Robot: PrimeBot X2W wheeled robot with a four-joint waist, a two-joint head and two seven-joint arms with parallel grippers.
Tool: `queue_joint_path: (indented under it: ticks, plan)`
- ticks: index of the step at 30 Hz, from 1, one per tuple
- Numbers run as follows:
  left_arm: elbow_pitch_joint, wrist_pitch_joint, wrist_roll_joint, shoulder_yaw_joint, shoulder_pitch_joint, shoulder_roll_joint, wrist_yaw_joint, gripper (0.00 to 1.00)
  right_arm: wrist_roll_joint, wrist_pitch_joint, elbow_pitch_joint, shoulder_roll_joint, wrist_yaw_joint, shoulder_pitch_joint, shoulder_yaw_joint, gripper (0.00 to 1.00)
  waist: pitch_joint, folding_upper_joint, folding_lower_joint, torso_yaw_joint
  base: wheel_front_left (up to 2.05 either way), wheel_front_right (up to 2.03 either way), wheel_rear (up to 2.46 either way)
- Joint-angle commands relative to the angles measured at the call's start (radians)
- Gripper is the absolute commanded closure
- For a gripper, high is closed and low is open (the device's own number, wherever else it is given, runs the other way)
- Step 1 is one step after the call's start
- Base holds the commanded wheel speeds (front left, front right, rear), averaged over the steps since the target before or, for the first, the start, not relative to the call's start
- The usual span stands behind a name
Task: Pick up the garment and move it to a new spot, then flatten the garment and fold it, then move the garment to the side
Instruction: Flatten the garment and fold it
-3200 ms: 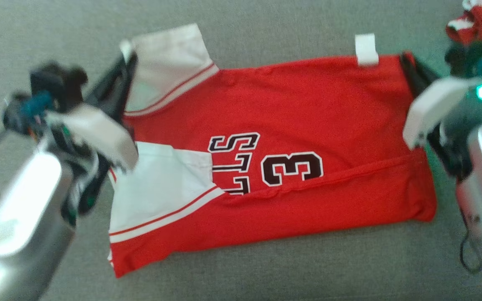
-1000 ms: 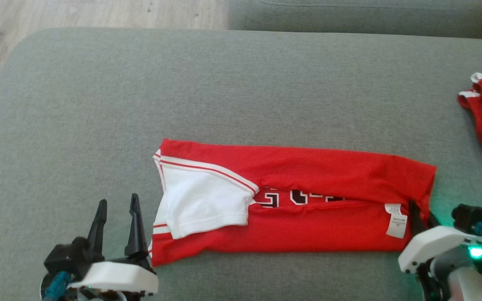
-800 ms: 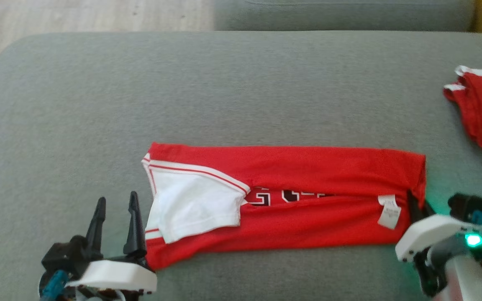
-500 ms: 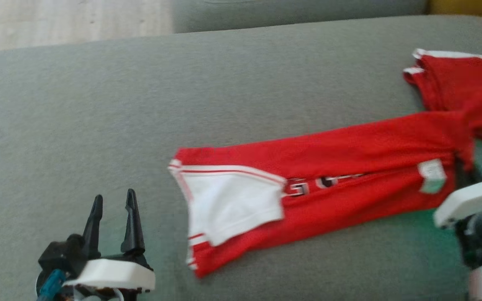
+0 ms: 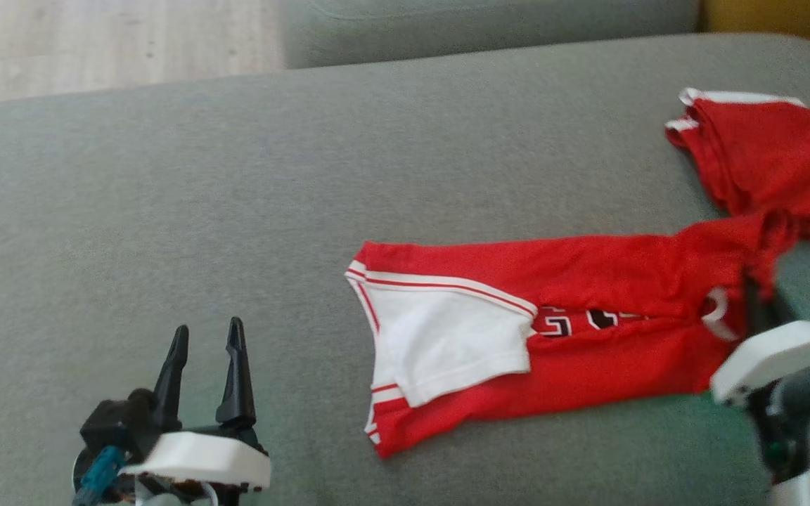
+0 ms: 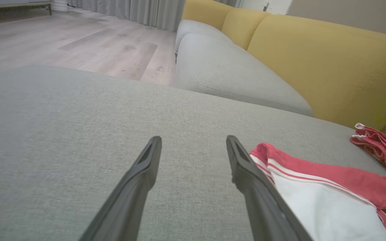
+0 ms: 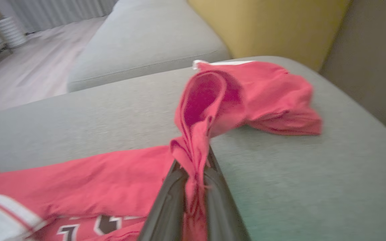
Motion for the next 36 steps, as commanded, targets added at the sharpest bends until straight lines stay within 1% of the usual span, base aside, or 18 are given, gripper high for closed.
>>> queue_joint_path:
  ticks: [1, 7, 8, 9, 12, 14, 17, 23, 24, 25, 26, 32, 34, 36]
  plan:
    - [-0.022, -0.002, 0.007, 0.035, -0.025, 0.015, -0.003, 0.0, 0.027, 0.006, -0.049, 0.002, 0.007, -0.002, 0.064, 1.0, -0.029, 0.0, 0.0001, 0.04, 0.0, 0.0, 0.0]
    - [-0.026, 0.003, 0.001, 0.035, -0.002, 0.024, 0.003, 0.0, 0.15, 0.024, -0.123, 0.014, 0.007, 0.044, 0.292, 1.0, -0.062, 0.0, 0.0001, 0.12, 0.0, 0.0, 0.0]
    - [-0.028, 0.004, 0.0, 0.036, 0.001, 0.026, 0.004, 0.0, 0.182, 0.022, -0.128, 0.015, 0.007, 0.045, 0.33, 1.0, -0.064, 0.0, 0.0001, 0.131, 0.0, 0.0, 0.0]
    - [-0.028, 0.004, 0.0, 0.036, 0.001, 0.026, 0.004, 0.0, 0.182, 0.022, -0.128, 0.015, 0.007, 0.045, 0.33, 1.0, -0.064, 0.0, 0.0001, 0.131, 0.0, 0.0, 0.0]
    - [-0.036, 0.006, -0.002, 0.035, 0.007, 0.031, 0.005, 0.0, 0.251, 0.012, -0.124, 0.015, 0.007, 0.036, 0.443, 1.0, -0.069, 0.0, 0.0001, 0.163, 0.0, 0.0, 0.0]
    - [-0.04, 0.008, -0.002, 0.033, 0.008, 0.032, 0.005, 0.0, 0.283, 0.001, -0.101, 0.015, 0.007, 0.025, 0.502, 1.0, -0.069, 0.0, 0.0001, 0.184, 0.0, 0.0, 0.0]
    - [-0.044, 0.011, -0.002, 0.028, 0.006, 0.03, 0.005, 0.0, 0.32, -0.022, -0.049, 0.015, 0.007, 0.002, 0.565, 1.0, -0.069, 0.0, 0.0001, 0.212, 0.0, 0.0, 0.0]
    - [-0.046, 0.009, -0.003, 0.027, 0.005, 0.027, 0.008, 0.0, 0.34, -0.056, 0.079, 0.015, 0.007, -0.063, 0.624, 1.0, -0.062, 0.0, 0.0001, 0.242, 0.0, 0.0, 0.0]
    - [-0.045, 0.008, -0.003, 0.027, 0.005, 0.026, 0.008, 0.0, 0.346, -0.062, 0.098, 0.015, 0.007, -0.073, 0.631, 0.93, -0.061, 0.0, 0.0001, 0.244, 0.0, 0.0, 0.0]
    - [-0.044, 0.007, -0.003, 0.027, 0.006, 0.026, 0.009, 0.0, 0.358, -0.069, 0.116, 0.016, 0.007, -0.082, 0.635, 0.8, -0.06, 0.0, 0.0001, 0.245, 0.0, 0.0, 0.0]
    - [-0.043, 0.006, -0.002, 0.026, 0.005, 0.025, 0.009, 0.0, 0.366, -0.077, 0.135, 0.016, 0.007, -0.09, 0.639, 0.01, -0.059, 0.0, 0.0001, 0.245, 0.0, 0.0, 0.0]
    - [-0.039, 0.001, -0.003, 0.026, 0.0, 0.021, 0.01, 0.0, 0.425, -0.142, 0.181, 0.016, 0.007, -0.138, 0.684, 0.0, -0.052, 0.0, 0.0001, 0.236, 0.0, 0.0, 0.0]
    - [-0.038, -0.001, 0.0, 0.022, -0.003, 0.021, 0.004, 0.0, 0.413, -0.19, 0.183, 0.016, 0.007, -0.153, 0.663, 0.0, -0.052, 0.0, 0.0001, 0.228, 0.0, 0.0, 0.0]
    - [-0.034, -0.004, 0.005, 0.017, -0.008, 0.023, -0.003, 0.0, 0.365, -0.24, 0.19, 0.016, 0.007, -0.167, 0.62, 0.0, -0.054, 0.0, 0.0001, 0.22, 0.0, 0.0, 0.0]
